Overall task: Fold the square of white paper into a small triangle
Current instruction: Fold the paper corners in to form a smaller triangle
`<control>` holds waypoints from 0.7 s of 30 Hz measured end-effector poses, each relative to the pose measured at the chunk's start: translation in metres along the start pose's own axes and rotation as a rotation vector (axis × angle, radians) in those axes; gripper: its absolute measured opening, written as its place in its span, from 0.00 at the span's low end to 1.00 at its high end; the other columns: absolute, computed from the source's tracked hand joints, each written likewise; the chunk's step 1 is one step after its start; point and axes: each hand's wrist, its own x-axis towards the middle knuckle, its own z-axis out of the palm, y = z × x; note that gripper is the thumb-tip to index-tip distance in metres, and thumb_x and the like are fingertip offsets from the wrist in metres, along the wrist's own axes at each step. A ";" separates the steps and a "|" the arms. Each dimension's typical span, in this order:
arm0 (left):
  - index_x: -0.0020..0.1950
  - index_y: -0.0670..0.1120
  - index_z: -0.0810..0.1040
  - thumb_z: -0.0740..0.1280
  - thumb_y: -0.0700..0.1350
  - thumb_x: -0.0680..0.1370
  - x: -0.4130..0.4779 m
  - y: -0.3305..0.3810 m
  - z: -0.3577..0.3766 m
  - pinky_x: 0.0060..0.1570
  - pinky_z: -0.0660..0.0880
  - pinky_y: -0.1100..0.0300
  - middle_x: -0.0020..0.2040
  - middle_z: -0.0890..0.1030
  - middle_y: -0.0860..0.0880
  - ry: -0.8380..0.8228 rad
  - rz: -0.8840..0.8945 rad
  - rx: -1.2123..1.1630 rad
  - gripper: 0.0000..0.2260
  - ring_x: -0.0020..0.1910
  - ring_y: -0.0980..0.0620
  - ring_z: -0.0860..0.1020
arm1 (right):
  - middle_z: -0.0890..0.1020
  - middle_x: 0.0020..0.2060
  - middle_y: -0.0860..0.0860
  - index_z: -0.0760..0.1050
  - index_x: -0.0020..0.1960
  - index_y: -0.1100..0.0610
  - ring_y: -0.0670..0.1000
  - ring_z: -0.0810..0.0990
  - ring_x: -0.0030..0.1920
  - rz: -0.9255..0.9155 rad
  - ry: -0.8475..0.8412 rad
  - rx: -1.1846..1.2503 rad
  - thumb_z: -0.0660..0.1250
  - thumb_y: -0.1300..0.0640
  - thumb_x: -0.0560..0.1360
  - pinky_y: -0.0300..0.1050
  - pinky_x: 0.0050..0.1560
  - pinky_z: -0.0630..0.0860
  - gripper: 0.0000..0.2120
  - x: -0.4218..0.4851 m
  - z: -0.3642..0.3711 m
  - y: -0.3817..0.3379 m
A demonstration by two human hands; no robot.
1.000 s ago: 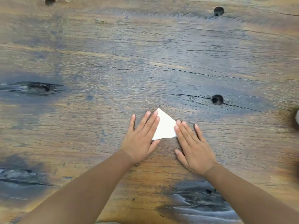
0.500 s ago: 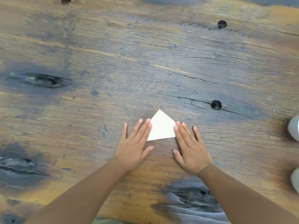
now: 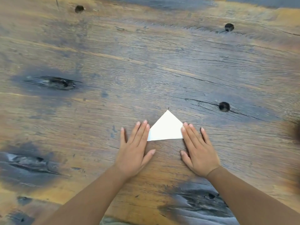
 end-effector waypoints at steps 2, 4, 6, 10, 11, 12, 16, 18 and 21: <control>0.82 0.44 0.46 0.50 0.64 0.81 0.023 0.015 -0.004 0.76 0.43 0.34 0.83 0.46 0.48 0.003 0.030 -0.018 0.36 0.81 0.50 0.43 | 0.52 0.81 0.56 0.49 0.81 0.60 0.54 0.50 0.81 -0.005 0.006 -0.004 0.52 0.43 0.80 0.61 0.79 0.53 0.35 0.000 -0.002 0.000; 0.82 0.45 0.45 0.49 0.65 0.81 0.047 0.025 -0.004 0.76 0.42 0.34 0.83 0.44 0.49 -0.005 0.067 -0.013 0.36 0.81 0.51 0.42 | 0.52 0.81 0.56 0.49 0.81 0.60 0.54 0.50 0.81 -0.008 0.010 -0.001 0.53 0.43 0.80 0.61 0.79 0.53 0.36 -0.001 -0.002 0.000; 0.82 0.45 0.44 0.48 0.65 0.81 0.066 0.028 -0.003 0.75 0.43 0.33 0.83 0.43 0.50 -0.045 0.108 0.030 0.36 0.81 0.51 0.41 | 0.53 0.81 0.56 0.50 0.81 0.60 0.54 0.51 0.81 -0.008 0.016 -0.009 0.54 0.43 0.80 0.61 0.79 0.53 0.36 0.000 -0.002 0.000; 0.82 0.45 0.47 0.49 0.64 0.82 0.074 0.027 0.003 0.72 0.47 0.28 0.83 0.45 0.50 -0.082 0.150 0.146 0.34 0.81 0.50 0.44 | 0.52 0.81 0.56 0.50 0.81 0.60 0.54 0.50 0.81 -0.009 0.013 -0.018 0.55 0.43 0.79 0.61 0.79 0.52 0.37 -0.001 -0.001 0.000; 0.82 0.45 0.47 0.49 0.63 0.82 0.071 0.026 0.005 0.72 0.48 0.28 0.82 0.45 0.50 -0.073 0.144 0.151 0.34 0.81 0.49 0.45 | 0.52 0.81 0.56 0.49 0.81 0.60 0.54 0.50 0.81 -0.010 0.012 -0.022 0.55 0.43 0.79 0.61 0.79 0.52 0.37 0.000 -0.001 -0.001; 0.82 0.45 0.48 0.50 0.63 0.82 0.067 0.024 0.007 0.72 0.48 0.28 0.82 0.45 0.49 -0.062 0.137 0.148 0.34 0.81 0.49 0.45 | 0.52 0.81 0.56 0.49 0.81 0.60 0.54 0.50 0.81 -0.010 0.015 -0.025 0.55 0.43 0.79 0.61 0.79 0.52 0.37 0.000 -0.001 -0.001; 0.82 0.45 0.50 0.50 0.63 0.82 0.033 0.008 0.011 0.73 0.50 0.29 0.82 0.49 0.49 -0.057 0.099 0.144 0.34 0.81 0.49 0.48 | 0.51 0.82 0.55 0.48 0.81 0.60 0.54 0.49 0.81 -0.006 0.009 -0.022 0.54 0.42 0.80 0.61 0.79 0.51 0.37 0.000 -0.002 -0.001; 0.81 0.45 0.52 0.50 0.62 0.82 0.015 -0.004 0.012 0.72 0.54 0.29 0.82 0.51 0.49 -0.066 0.086 0.155 0.33 0.81 0.49 0.50 | 0.51 0.82 0.55 0.47 0.81 0.59 0.53 0.48 0.81 -0.004 -0.012 -0.026 0.53 0.42 0.80 0.61 0.79 0.50 0.37 0.000 -0.002 -0.001; 0.81 0.46 0.54 0.51 0.61 0.82 -0.007 -0.016 0.008 0.71 0.56 0.29 0.82 0.53 0.50 -0.092 0.068 0.167 0.31 0.80 0.49 0.53 | 0.50 0.82 0.55 0.46 0.82 0.59 0.53 0.47 0.82 0.007 -0.027 -0.021 0.51 0.42 0.80 0.60 0.80 0.49 0.36 0.000 -0.003 -0.002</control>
